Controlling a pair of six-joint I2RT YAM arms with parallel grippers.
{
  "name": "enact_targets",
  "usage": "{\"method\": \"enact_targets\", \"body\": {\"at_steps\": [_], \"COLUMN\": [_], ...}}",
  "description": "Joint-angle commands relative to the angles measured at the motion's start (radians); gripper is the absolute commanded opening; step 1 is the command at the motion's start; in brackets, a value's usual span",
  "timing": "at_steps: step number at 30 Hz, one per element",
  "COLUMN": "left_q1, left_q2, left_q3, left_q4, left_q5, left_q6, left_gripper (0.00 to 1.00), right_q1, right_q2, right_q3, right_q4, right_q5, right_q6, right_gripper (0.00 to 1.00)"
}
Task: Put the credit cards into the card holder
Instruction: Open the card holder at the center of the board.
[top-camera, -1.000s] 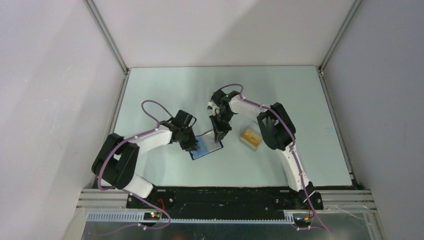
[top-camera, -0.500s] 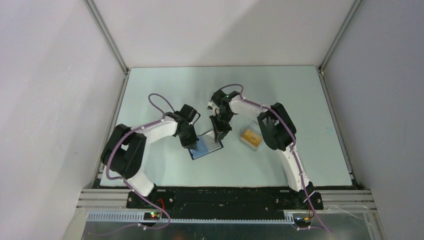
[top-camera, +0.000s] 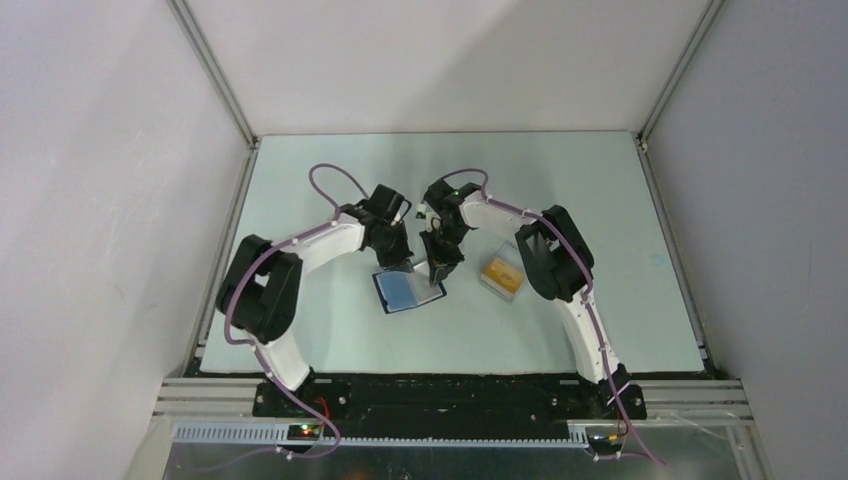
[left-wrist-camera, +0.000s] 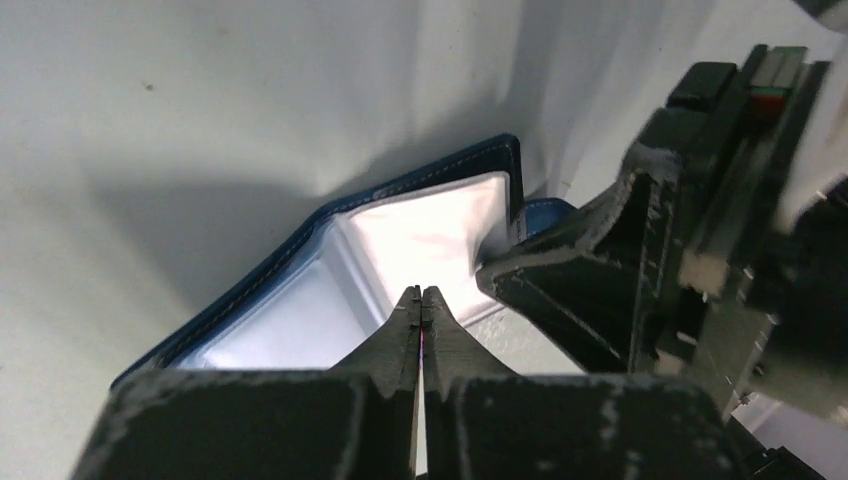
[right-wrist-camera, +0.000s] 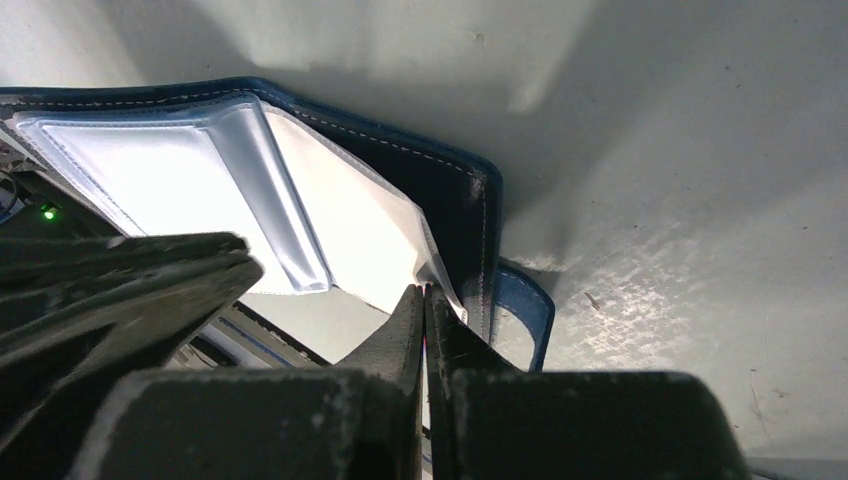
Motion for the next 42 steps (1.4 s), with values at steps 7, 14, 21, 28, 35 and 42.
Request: {"method": "enact_targets", "body": {"at_steps": [7,14,21,28,35,42], "left_q1": [-0.050,-0.054,-0.054,-0.054,-0.054,-0.052], "left_q2": [0.084,0.042,0.037,0.027,0.035,-0.024], "left_q3": [-0.055,-0.040,-0.047,-0.076,-0.079,-0.120], "left_q4": [0.018,-0.161,-0.268,-0.282,-0.295,-0.296], "left_q5": [-0.025,-0.193,-0.273,-0.278,-0.262,-0.259], "left_q6": [-0.018,0.003,0.043,0.064,0.086,0.095], "left_gripper": [0.00,0.00,0.00,0.00,0.00,0.00], "right_q1": [-0.035,-0.029,-0.027,-0.029,-0.035,-0.041], "right_q2": [0.028,0.043,0.078,0.090,0.074,0.048], "right_q3": [-0.067,-0.057,-0.050,-0.061,-0.066,-0.073], "right_q4": [0.031,-0.006,-0.027,-0.024,-0.023,-0.008], "right_q5": [0.129,0.273,0.322,0.305,0.282,0.222], "right_q6": [-0.011,-0.008,0.001,0.004,0.000,-0.010], "right_gripper": [0.00,0.00,0.00,0.00,0.00,0.00]}}
